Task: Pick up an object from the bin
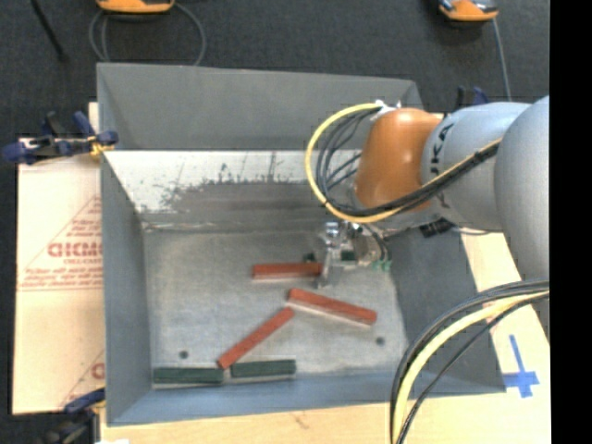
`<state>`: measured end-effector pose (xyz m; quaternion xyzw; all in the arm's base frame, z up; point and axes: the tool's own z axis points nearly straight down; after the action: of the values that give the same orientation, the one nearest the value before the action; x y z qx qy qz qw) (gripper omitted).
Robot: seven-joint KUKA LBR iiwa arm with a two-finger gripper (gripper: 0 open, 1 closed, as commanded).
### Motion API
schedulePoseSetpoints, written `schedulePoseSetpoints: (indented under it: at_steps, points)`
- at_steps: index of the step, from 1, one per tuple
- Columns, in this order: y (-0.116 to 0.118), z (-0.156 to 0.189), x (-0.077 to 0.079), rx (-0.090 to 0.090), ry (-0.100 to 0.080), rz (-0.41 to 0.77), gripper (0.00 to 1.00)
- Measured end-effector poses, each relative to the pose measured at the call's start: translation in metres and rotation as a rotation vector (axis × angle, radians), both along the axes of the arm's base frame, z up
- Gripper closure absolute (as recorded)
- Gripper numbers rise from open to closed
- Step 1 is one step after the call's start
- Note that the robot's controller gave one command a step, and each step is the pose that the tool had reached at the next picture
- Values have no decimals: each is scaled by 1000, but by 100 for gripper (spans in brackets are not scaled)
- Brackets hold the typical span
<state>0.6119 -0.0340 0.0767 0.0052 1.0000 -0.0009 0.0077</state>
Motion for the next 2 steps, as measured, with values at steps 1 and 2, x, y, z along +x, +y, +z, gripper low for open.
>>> schedulePoseSetpoints:
  at_steps: [1, 2]
  points:
    - [11, 17, 1, 5, 8, -126, 100]
    - [10, 17, 0, 2, 9, -123, 0]
